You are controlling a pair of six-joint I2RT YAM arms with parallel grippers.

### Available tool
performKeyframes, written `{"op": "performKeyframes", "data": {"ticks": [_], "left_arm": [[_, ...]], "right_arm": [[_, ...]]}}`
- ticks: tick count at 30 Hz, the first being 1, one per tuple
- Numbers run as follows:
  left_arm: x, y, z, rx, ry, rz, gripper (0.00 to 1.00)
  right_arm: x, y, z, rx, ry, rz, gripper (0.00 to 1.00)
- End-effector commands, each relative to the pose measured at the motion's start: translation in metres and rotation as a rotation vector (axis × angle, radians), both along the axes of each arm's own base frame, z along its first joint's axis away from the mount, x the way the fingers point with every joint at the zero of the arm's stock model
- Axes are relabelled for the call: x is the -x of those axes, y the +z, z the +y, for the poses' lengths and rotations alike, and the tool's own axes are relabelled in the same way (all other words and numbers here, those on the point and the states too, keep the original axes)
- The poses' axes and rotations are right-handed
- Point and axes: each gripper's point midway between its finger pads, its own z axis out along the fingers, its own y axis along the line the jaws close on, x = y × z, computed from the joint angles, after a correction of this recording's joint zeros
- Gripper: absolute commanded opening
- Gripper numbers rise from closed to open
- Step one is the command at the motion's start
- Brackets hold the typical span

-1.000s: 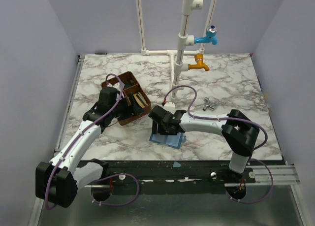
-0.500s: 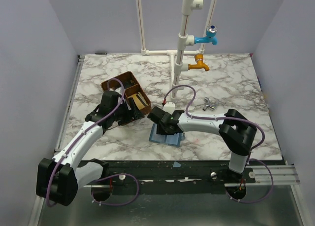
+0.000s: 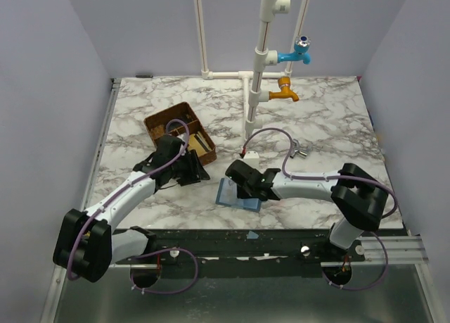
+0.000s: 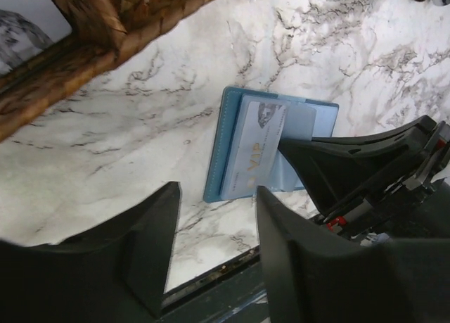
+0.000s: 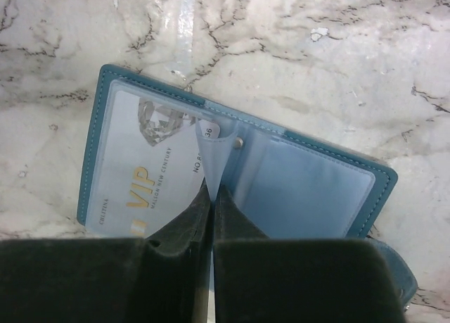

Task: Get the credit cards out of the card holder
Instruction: Remove the credit card from the card holder.

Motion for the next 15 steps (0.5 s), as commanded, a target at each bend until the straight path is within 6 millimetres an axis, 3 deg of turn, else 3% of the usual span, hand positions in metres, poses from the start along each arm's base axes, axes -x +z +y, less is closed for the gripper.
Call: {"op": "performKeyframes", "data": {"ticks": [1, 8, 15], "left_arm": [[0.005, -0.003, -0.021, 0.033, -0.050, 0.015, 0.41], [0.011, -0.013, -0.050, 0.023, -0.117, 0.058, 0.20], [0.012, -0.018, -0.081, 0.011, -0.180, 0.079, 0.07]], "right_arm": [[0.002, 0.001, -0.005, -0.040, 0.087, -0.025, 0.05], [-0.001, 0.012, -0.010, -0.160, 0.142, -0.065, 0.06], [-0.007, 0.018, -0.019, -0.242, 0.125, -0.079, 0.20]]}}
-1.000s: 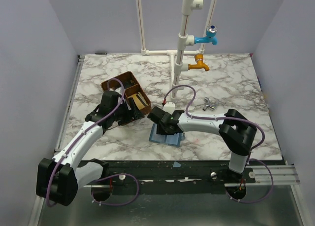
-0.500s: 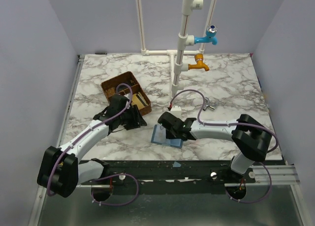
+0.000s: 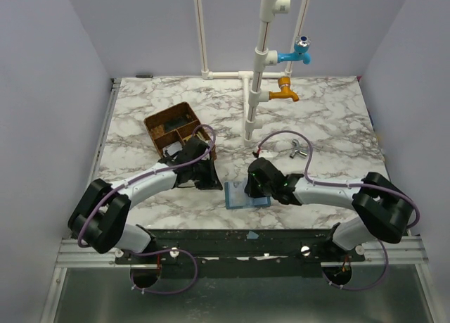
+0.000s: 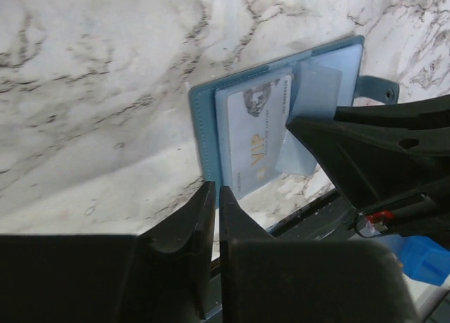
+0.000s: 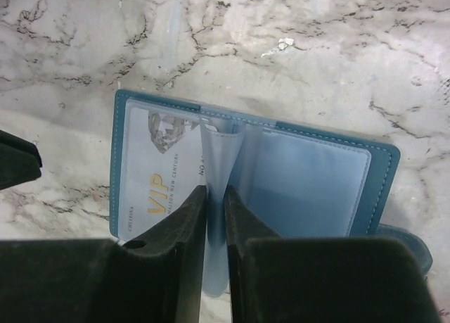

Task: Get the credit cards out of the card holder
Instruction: Remove the credit card from the card holder.

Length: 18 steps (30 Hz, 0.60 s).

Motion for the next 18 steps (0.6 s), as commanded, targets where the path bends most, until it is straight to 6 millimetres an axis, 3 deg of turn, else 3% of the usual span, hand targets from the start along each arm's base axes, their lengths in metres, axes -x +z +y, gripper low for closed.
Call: {"op": "performKeyframes", "data": {"ticks": [1, 10, 18], "left_arm": [[-0.010, 0.012, -0.029, 0.026, -0.042, -0.034, 0.07], [-0.019, 0.000, -0.062, -0.005, -0.092, -0.011, 0.00], [-0.028, -0.013, -0.077, -0.033, -0.105, 0.008, 0.00]], "right_arm": [[-0.006, 0.012, 0.007, -0.079, 0.021, -0.027, 0.23], [-0.006, 0.018, -0.006, -0.070, -0.056, -0.017, 0.27], [-0.005, 0.013, -0.019, -0.011, -0.098, -0.003, 0.22]]}}
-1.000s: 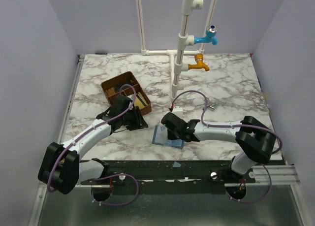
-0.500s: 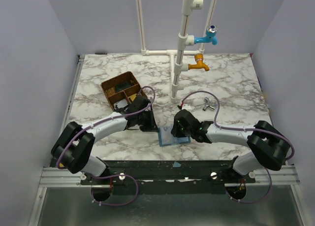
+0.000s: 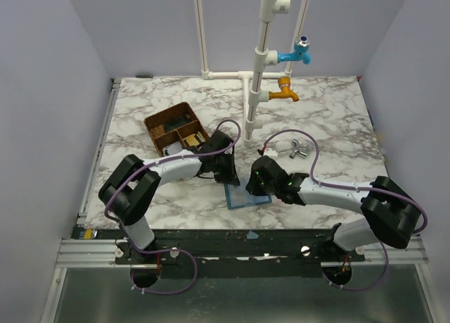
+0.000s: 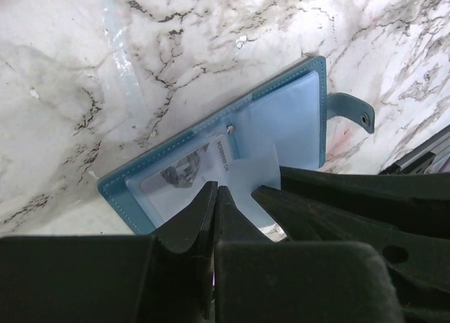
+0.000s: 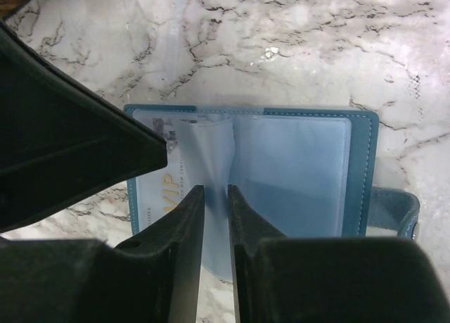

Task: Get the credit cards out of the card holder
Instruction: Remove the credit card from the card holder.

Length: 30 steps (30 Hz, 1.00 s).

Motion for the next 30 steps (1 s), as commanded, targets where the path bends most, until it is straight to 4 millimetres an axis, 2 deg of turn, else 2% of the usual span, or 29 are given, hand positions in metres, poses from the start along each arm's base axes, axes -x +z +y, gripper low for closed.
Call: {"op": "performKeyframes", "data": {"ticks": [1, 13, 22, 24, 28, 30], "left_arm": [[-0.008, -0.004, -0.009, -0.019, -0.001, -0.015, 0.00], [-0.004, -0.011, -0.020, -0.039, -0.039, -0.010, 0.00], [-0.002, -0.005, -0.035, -0.020, -0.071, -0.013, 0.00], [0.000, -0.002, -0.039, -0.012, -0.081, -0.016, 0.00], [0.004, 0.005, -0.048, 0.004, -0.106, -0.020, 0.00], [0.007, 0.006, -0.054, 0.012, -0.120, -0.016, 0.00]], "right_arm": [[-0.001, -0.002, -0.014, 0.047, -0.052, 0.004, 0.22], [0.001, 0.004, -0.023, 0.041, -0.083, -0.007, 0.20], [-0.001, 0.014, -0.027, 0.047, -0.103, -0.020, 0.23], [-0.002, 0.020, -0.029, 0.047, -0.123, -0.025, 0.29], [-0.004, 0.041, -0.036, 0.029, -0.164, -0.047, 0.64], [-0.005, 0.052, -0.041, 0.018, -0.192, -0.066, 0.72]]}}
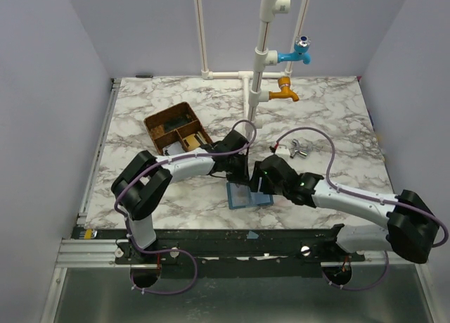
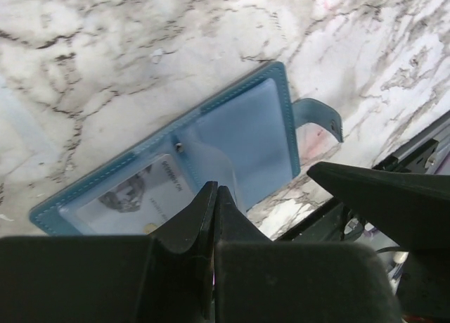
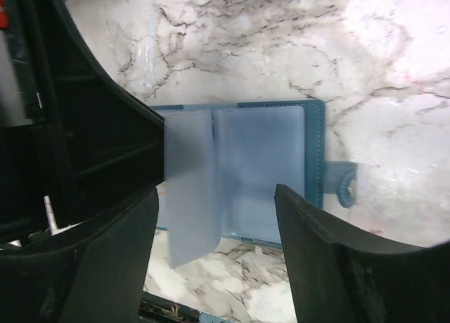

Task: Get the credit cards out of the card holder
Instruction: Remove the credit card from the card holder.

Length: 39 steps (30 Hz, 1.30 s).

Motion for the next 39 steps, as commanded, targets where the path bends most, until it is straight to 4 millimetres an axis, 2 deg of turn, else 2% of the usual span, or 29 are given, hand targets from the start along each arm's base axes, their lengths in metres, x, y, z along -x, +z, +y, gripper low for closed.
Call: {"op": "performKeyframes", "data": {"ticks": [1, 9, 16, 20, 26, 29, 39], "left_arm": [[0.006, 0.008, -0.018, 0.027, -0.045, -0.005, 0.00], [0.004, -0.004, -0.038, 0.026, -0.070, 0.028, 0.00], [0.002, -0.018, -0.047, 0.023, -0.069, 0.058, 0.00], [0.001, -0.007, -0.044, 0.031, -0.073, 0.030, 0.00], [-0.001, 0.021, -0.032, 0.035, -0.078, -0.051, 0.02], [-0.003, 0.028, -0.023, 0.037, -0.061, -0.071, 0.02], [-0.004, 0.023, 0.035, 0.027, 0.029, -0.096, 0.02]], "right_arm": [[-0.008, 0.035, -0.018, -0.009, -0.103, -0.065, 0.74], [-0.003, 0.058, -0.047, -0.032, -0.209, -0.111, 0.77], [0.007, 0.054, -0.050, -0.045, -0.207, -0.077, 0.77], [0.007, 0.053, -0.044, -0.062, -0.191, -0.067, 0.77], [0.007, 0.055, -0.026, -0.115, -0.139, -0.050, 0.76], [0.008, 0.057, -0.015, -0.153, -0.111, -0.041, 0.76], [0.011, 0.048, 0.017, -0.238, -0.020, 0.009, 0.73]]}}
